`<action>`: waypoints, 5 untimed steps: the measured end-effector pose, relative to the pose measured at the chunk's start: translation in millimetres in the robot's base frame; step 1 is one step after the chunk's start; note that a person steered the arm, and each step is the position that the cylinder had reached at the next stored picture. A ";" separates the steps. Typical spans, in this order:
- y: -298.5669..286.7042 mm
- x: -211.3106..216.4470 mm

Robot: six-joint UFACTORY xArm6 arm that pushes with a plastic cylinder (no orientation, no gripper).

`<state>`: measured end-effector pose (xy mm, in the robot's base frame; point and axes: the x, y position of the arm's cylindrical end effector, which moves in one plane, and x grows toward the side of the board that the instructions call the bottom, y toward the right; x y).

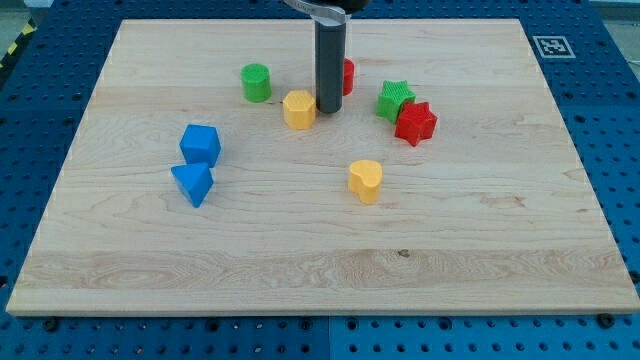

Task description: Move the yellow hexagon above the blue cube

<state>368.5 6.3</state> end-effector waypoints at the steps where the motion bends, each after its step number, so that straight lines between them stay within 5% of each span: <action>1: -2.8 -0.1; 5: -39.2 9.2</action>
<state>377.7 -32.9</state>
